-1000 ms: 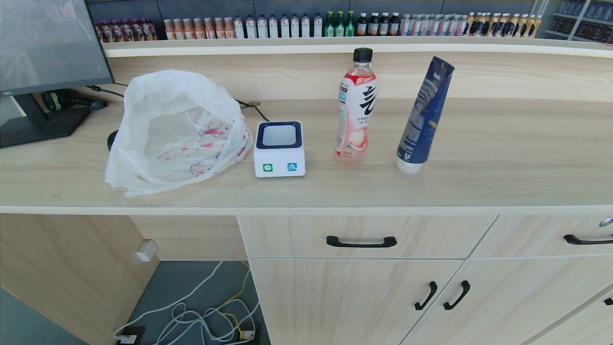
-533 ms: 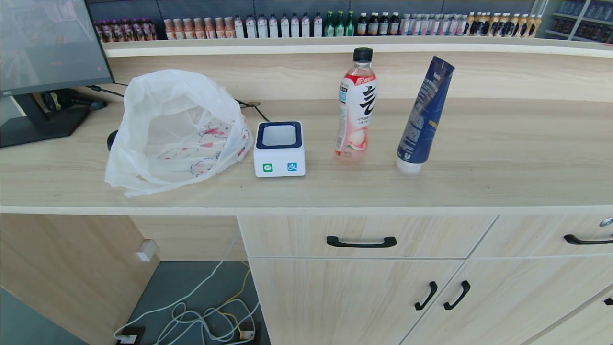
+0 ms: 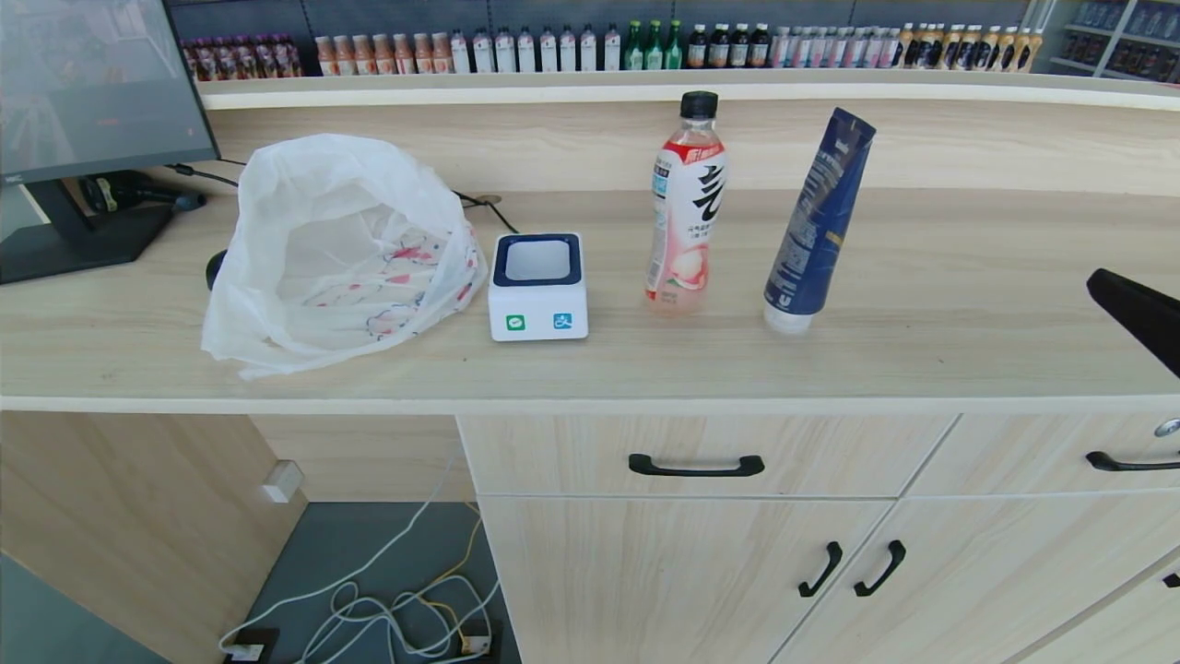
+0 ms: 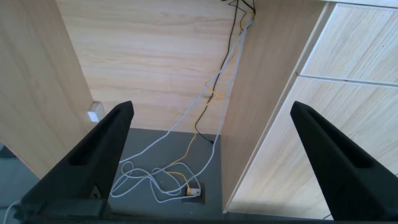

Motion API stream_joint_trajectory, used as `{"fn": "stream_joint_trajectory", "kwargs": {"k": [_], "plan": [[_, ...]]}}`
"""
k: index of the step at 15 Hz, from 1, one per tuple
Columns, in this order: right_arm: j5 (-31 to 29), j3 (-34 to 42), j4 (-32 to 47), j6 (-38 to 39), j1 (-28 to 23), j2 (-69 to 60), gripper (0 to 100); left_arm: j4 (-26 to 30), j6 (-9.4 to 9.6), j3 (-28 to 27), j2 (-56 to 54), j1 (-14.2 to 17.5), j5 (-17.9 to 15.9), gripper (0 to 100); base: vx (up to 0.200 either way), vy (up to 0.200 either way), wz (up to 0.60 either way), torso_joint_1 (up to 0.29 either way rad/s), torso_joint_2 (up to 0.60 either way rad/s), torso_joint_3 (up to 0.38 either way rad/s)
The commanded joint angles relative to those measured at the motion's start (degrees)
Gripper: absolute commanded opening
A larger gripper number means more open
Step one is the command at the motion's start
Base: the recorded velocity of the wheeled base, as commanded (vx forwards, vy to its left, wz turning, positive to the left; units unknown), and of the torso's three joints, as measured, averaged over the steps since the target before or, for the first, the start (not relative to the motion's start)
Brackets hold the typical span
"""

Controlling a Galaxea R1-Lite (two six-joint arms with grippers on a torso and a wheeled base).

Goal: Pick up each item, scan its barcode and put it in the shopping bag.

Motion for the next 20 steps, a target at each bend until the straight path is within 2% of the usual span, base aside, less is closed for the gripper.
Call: {"fn": "stream_joint_trajectory", "kwargs": {"k": [1,5,6,8,10,13,17,20], "plan": [[0.00,-0.33,-0.11,-0.17,1.36,2.90,100,0.00,-0.02,0.00,-0.01,0.01,0.01,100,0.000,0.000,0.00,0.000,0.00,0.000],[-0.27,-3.59,-0.02,-0.26,6.28,7.47,100,0.00,-0.02,0.00,-0.01,0.01,0.01,100,0.000,0.000,0.00,0.000,0.00,0.000],[-1.85,-4.20,-0.02,-0.35,10.32,8.35,100,0.00,-0.02,0.00,-0.01,0.01,0.01,100,0.000,0.000,0.00,0.000,0.00,0.000],[-16.44,-7.37,-0.11,0.18,25.88,12.13,100,0.00,-0.02,0.00,-0.01,0.01,0.01,100,0.000,0.000,0.00,0.000,0.00,0.000],[-27.78,-10.97,-0.28,0.97,34.76,16.26,100,0.00,-0.02,0.00,0.08,0.01,0.01,100,0.000,0.000,0.00,0.000,0.00,0.000],[-33.05,-13.69,-4.50,1.06,35.55,22.41,100,0.00,-0.02,0.00,-0.01,0.01,0.01,100,0.000,0.000,0.00,0.000,0.00,0.000],[-33.23,-14.84,-13.91,1.06,35.46,30.68,100,0.00,-0.02,0.00,-0.01,0.01,0.01,100,0.000,0.000,0.00,0.000,0.00,0.000],[-33.23,-17.12,-14.00,1.15,35.37,33.58,100,0.00,-0.11,0.00,-0.01,0.01,0.01,100,0.000,0.000,0.00,0.000,0.00,0.000]]}}
